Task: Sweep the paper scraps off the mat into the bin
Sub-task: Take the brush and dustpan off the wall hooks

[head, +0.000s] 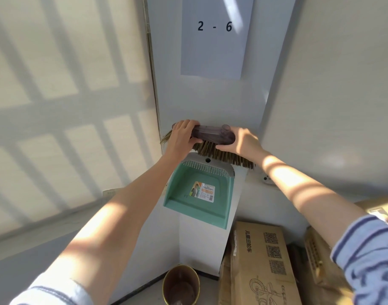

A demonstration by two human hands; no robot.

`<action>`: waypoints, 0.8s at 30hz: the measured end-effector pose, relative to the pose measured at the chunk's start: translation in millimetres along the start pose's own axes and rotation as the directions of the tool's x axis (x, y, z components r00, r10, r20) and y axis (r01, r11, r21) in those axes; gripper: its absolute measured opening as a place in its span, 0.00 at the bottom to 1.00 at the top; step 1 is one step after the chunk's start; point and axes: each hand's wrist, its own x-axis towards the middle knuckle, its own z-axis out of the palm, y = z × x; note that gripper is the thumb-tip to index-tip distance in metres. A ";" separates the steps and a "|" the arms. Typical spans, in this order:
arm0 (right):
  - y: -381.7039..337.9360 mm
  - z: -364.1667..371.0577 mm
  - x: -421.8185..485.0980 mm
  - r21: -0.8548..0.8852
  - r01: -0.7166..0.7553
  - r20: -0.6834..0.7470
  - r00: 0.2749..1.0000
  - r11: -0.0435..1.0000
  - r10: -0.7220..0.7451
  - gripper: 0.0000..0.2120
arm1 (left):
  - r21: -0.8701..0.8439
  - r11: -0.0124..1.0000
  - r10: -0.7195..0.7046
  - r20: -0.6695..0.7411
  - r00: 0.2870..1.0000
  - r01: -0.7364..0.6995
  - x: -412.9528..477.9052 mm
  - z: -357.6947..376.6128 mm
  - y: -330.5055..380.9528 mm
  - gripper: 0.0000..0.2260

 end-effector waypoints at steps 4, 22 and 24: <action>-5.5 1.1 -11.8 -0.045 0.046 -0.014 0.999 0.998 -0.047 0.34 | -0.007 1.000 -0.001 0.022 1.000 0.001 -9.3 -5.5 3.8 0.20; 59.6 -27.9 -78.7 0.019 -0.265 -0.312 0.914 0.964 0.258 0.25 | 0.295 0.953 -0.104 0.542 0.834 -0.073 -32.7 25.9 -29.7 0.34; 62.8 -27.1 -80.3 0.054 -0.277 -0.303 0.911 0.959 0.280 0.24 | 0.313 0.945 -0.117 0.587 0.801 -0.092 -31.2 37.4 -28.0 0.39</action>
